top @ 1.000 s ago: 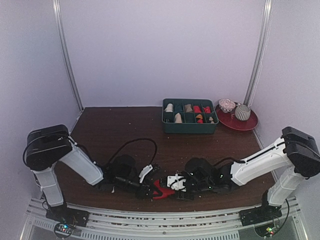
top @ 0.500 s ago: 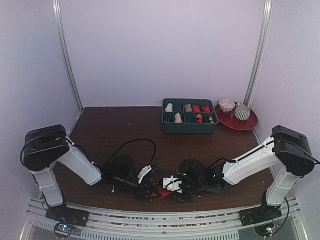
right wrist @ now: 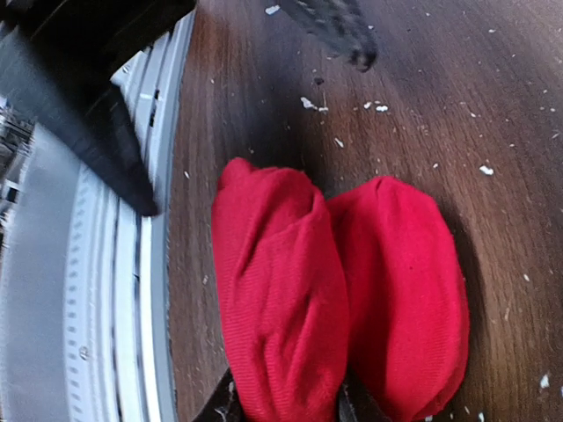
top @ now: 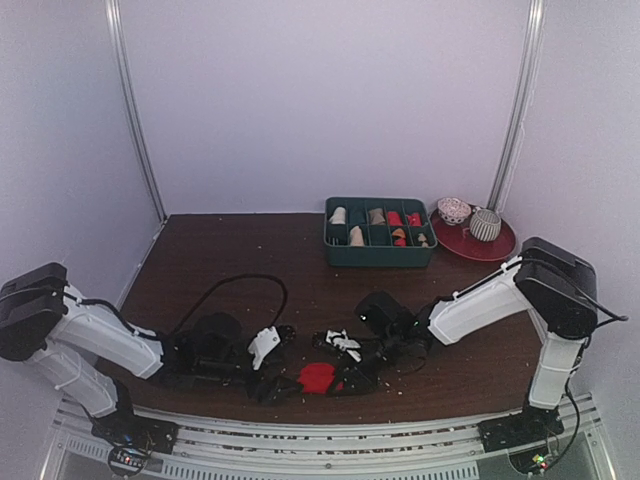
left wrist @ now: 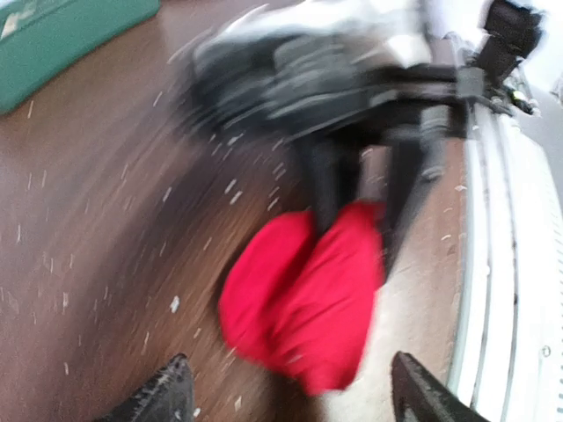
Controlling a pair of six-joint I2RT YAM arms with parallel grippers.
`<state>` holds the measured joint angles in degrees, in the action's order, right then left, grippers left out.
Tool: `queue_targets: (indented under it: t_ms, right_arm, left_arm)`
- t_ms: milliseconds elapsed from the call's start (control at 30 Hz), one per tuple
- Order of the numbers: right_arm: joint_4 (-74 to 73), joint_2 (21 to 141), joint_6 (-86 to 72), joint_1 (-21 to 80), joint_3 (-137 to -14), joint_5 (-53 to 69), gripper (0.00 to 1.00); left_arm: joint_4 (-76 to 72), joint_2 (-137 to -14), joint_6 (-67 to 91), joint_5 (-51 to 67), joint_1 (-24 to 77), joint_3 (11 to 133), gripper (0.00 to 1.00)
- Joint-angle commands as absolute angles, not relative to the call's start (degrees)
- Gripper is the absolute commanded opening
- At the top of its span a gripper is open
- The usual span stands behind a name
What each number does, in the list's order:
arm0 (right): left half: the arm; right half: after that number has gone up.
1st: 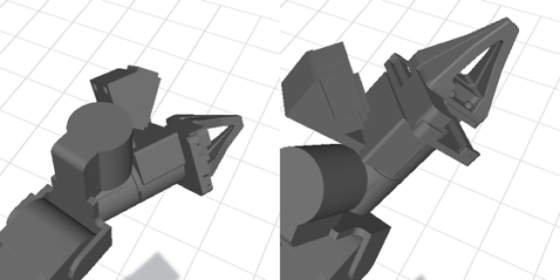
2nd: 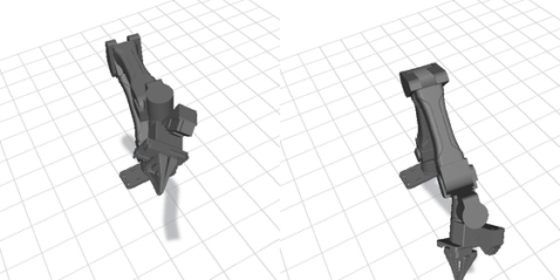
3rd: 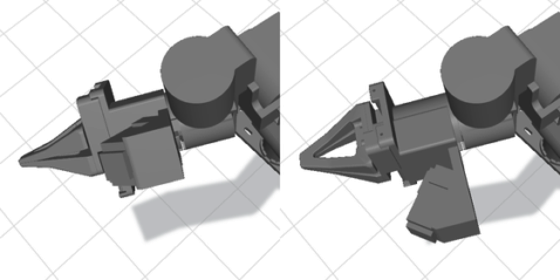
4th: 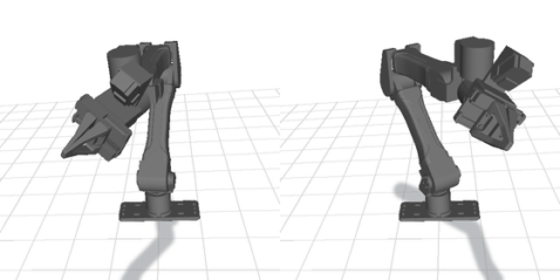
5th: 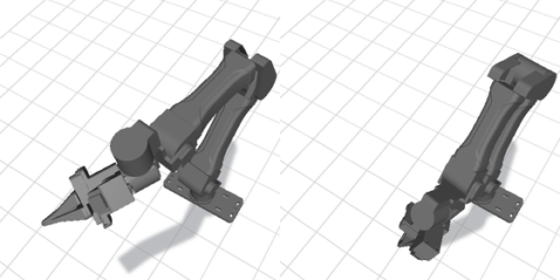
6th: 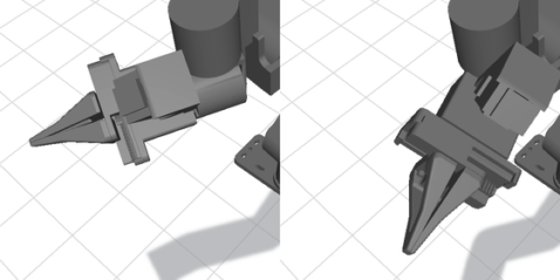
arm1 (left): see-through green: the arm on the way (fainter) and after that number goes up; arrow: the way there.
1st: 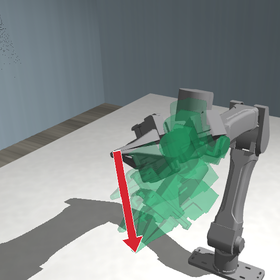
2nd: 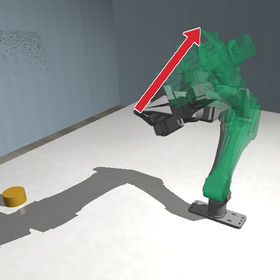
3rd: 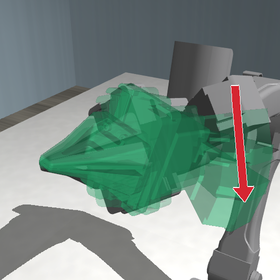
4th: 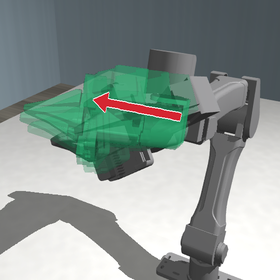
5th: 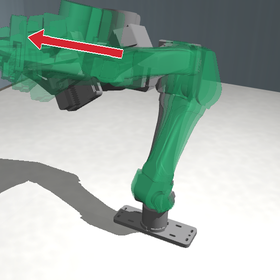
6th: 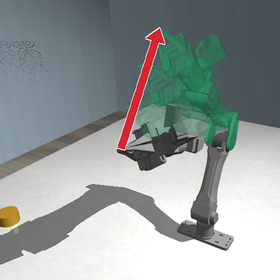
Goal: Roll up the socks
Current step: Roll a pair of socks at the center of the board.
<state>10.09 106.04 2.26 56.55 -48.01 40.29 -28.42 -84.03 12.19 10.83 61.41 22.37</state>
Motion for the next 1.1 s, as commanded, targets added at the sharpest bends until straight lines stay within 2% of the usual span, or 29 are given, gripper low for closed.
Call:
queue_targets:
  t_ms: [0, 167, 333, 467, 667, 700, 767, 800, 867, 967, 1067]
  right_arm:
    - [-2.5, 114.8, -4.1, 54.9, -46.5, 43.5, 0.28]
    - [-3.1, 116.6, -5.4, 53.8, -46.8, 43.0, 0.28]
    - [-3.6, 117.0, -5.5, 53.3, -46.8, 42.2, 0.28]
    - [-3.9, 117.4, -5.1, 53.3, -47.1, 41.7, 0.28]
    - [-4.9, 117.9, -4.6, 53.3, -47.8, 40.6, 0.29]
    - [-4.9, 117.8, -4.6, 53.3, -48.0, 40.5, 0.29]
    - [-4.4, 117.5, -5.0, 53.3, -47.9, 40.1, 0.29]
    - [-4.0, 117.3, -5.2, 53.3, -47.9, 40.0, 0.29]
    - [-2.6, 116.0, -5.4, 53.3, -47.7, 39.6, 0.3]
    - [0.3, 110.4, -5.9, 53.3, -46.4, 37.1, 0.43]
    - [5.2, 101.8, -6.2, 53.3, -43.6, 33.0, 0.45]
  left_arm:
    - [-38.1, -83.7, 2.2, 9.7, 63.6, 22.6, 0.78]
    - [-37.8, -89.8, -0.4, 13.6, 64.3, 25.6, 0.77]
    - [-36.9, -93.6, 0.7, 15.1, 64.7, 25.8, 0.68]
    - [-36.1, -96.2, 2.1, 15.2, 64.7, 27.1, 0.5]
    - [-35.0, -98.6, 3.2, 16.4, 64.7, 29.5, 0.31]
    - [-34.5, -99.0, 3.3, 16.6, 64.7, 29.7, 0.26]
    - [-33.7, -99.6, 4.2, 16.4, 64.7, 30.1, 0.06]
    - [-33.2, -99.8, 4.8, 16.3, 64.7, 30.2, 0.0]
    - [-32.0, -100.5, 6.7, 16.0, 64.6, 30.4, 0.0]
    - [-28.2, -102.2, 10.7, 16.4, 64.2, 31.4, 0.0]
    - [-22.9, -104.5, 14.4, 17.8, 63.9, 32.6, 0.0]
